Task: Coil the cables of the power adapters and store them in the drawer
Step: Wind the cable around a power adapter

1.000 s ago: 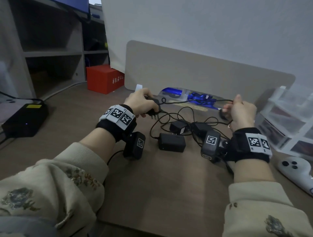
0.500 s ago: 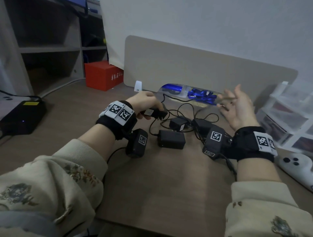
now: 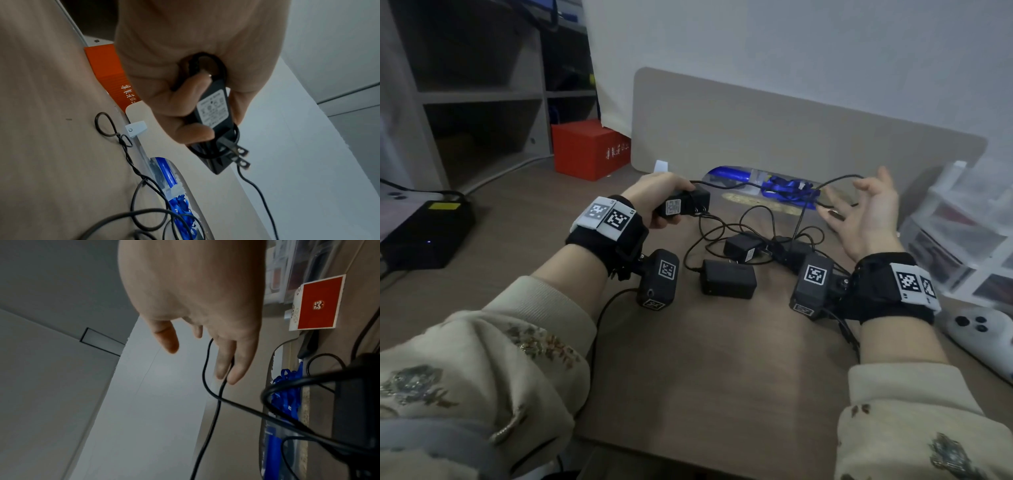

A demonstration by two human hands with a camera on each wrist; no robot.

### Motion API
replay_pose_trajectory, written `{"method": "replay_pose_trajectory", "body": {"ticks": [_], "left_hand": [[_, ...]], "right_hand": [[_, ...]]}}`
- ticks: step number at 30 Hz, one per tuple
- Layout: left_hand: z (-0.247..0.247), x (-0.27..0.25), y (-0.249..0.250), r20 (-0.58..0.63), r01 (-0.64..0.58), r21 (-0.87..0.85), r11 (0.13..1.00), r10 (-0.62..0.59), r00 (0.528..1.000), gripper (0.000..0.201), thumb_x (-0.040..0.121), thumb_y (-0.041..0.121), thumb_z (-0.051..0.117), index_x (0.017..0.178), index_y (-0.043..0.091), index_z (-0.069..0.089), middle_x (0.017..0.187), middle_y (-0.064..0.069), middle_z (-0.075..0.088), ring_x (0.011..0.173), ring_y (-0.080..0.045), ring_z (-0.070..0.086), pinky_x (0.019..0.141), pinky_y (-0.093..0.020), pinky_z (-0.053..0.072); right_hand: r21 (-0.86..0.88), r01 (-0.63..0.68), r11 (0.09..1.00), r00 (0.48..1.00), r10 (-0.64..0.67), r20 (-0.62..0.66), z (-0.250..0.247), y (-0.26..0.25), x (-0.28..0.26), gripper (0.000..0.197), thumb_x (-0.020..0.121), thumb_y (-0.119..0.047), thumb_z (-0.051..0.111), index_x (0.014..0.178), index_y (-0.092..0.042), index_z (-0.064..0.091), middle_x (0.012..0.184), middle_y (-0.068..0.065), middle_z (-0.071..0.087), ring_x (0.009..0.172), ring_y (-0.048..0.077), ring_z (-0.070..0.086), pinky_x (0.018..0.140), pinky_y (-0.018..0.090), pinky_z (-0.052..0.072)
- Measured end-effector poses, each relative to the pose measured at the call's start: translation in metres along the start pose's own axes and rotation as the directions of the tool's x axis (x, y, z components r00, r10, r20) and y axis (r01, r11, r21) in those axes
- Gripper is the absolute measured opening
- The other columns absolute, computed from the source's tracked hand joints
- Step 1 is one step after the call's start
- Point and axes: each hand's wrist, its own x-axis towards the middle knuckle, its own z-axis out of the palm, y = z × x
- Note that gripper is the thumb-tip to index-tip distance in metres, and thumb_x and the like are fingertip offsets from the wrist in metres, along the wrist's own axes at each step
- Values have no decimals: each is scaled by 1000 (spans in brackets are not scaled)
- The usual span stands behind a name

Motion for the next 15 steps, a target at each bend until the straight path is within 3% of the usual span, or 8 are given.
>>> {"method": "replay_pose_trajectory", "body": {"ticks": [2, 4, 6, 9, 10, 12, 14, 15], "left_hand": [[5, -2, 2, -4, -7, 1, 1000, 7, 1000, 16, 92, 24, 58, 104, 13, 56, 75, -6, 62, 48, -15, 53, 37, -14, 29], [11, -5, 4, 21, -16, 47, 999, 15, 1000, 13, 94, 25, 57, 100, 14, 55, 78, -7, 63, 51, -15, 54, 39, -16, 30], [18, -7, 3, 69, -22, 103, 994, 15, 998, 14, 94, 28, 58, 100, 16, 53, 84, -8, 64, 54, -14, 56, 39, -18, 33], [25, -8, 1, 118, -65, 175, 982, 45, 992, 21, 94, 29, 60, 110, 17, 55, 88, -9, 63, 52, -14, 57, 35, -18, 34], [28, -9, 1, 129, -83, 192, 978, 59, 990, 21, 94, 30, 60, 110, 17, 55, 87, -9, 63, 51, -14, 57, 35, -18, 34], [32, -11, 2, 147, -100, 212, 972, 70, 987, 20, 95, 30, 60, 110, 17, 55, 86, -8, 63, 50, -14, 56, 35, -17, 33], [36, -14, 3, 161, -109, 227, 968, 73, 984, 19, 95, 29, 60, 109, 17, 56, 85, -8, 62, 49, -14, 55, 36, -17, 32], [39, -15, 4, 175, -118, 240, 964, 77, 982, 18, 95, 29, 60, 107, 17, 57, 84, -8, 62, 49, -14, 55, 36, -16, 31]], "right_hand": [[-213, -60, 975, 998, 65, 13, 4, 4, 1, 67, 96, -9, 41, 153, -33, 14, 104, -8, 51, 101, 25, 65, 74, 36, 53], [-436, -104, 894, 986, 149, 70, 8, 7, -1, 63, 98, -12, 44, 152, -31, 19, 110, -3, 59, 90, 21, 66, 68, 33, 53], [-586, -91, 805, 972, 200, 125, 14, 12, -3, 45, 98, -15, 46, 141, -27, 42, 116, 4, 67, 85, 18, 70, 65, 28, 51], [-749, 122, 651, 986, 9, 168, 25, 15, -4, 20, 95, -16, 49, 100, -21, 67, 106, 6, 72, 101, 21, 67, 73, 28, 50], [-801, 190, 567, 980, -65, 186, 27, 15, -2, 21, 94, -16, 49, 99, -20, 69, 109, 6, 70, 107, 23, 64, 84, 31, 49], [-890, 243, 386, 967, -169, 191, 30, 10, -3, 30, 95, -18, 45, 117, -16, 66, 122, 9, 65, 116, 27, 57, 100, 37, 45], [-931, 278, 238, 937, -283, 208, 34, 2, -6, 35, 96, -22, 44, 127, -17, 58, 130, 10, 59, 119, 30, 53, 102, 43, 43], [-911, 344, 228, 912, -312, 266, 37, 0, -10, 36, 96, -24, 45, 130, -19, 55, 130, 9, 57, 119, 28, 53, 102, 43, 43]]}}
